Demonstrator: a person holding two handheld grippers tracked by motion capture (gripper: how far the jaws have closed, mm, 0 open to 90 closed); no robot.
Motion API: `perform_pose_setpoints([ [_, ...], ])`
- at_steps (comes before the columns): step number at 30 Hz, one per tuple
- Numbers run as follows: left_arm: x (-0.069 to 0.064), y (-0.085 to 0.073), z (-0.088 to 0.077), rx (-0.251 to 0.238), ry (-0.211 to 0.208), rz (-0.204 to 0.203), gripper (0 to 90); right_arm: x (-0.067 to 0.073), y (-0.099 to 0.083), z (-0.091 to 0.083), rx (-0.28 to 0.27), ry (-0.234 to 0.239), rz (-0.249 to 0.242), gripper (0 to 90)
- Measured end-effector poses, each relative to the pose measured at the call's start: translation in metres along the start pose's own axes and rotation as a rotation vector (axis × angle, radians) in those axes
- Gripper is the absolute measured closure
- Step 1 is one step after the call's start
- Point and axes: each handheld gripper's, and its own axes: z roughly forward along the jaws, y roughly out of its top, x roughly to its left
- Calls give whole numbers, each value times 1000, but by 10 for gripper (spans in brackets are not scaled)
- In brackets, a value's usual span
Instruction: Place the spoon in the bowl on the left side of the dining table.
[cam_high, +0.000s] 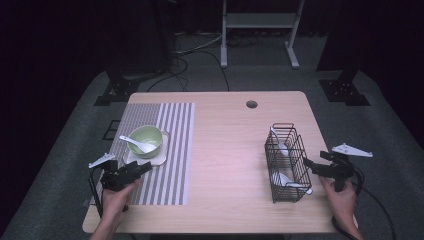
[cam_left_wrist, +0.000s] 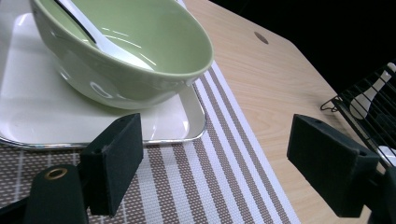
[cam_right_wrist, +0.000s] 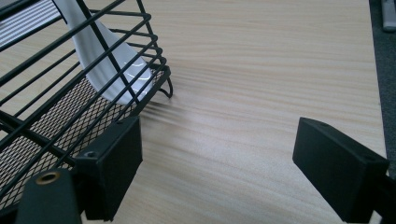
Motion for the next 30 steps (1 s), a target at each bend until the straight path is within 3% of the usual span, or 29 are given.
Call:
perform_pose_setpoints([
  [3,-2,-1,2,12,2,-1,120,0,0,0,-1,2,1,148],
  [30,-37,-10,28,85,-56,83,102,0,0,-1,-8,6,-1,148],
])
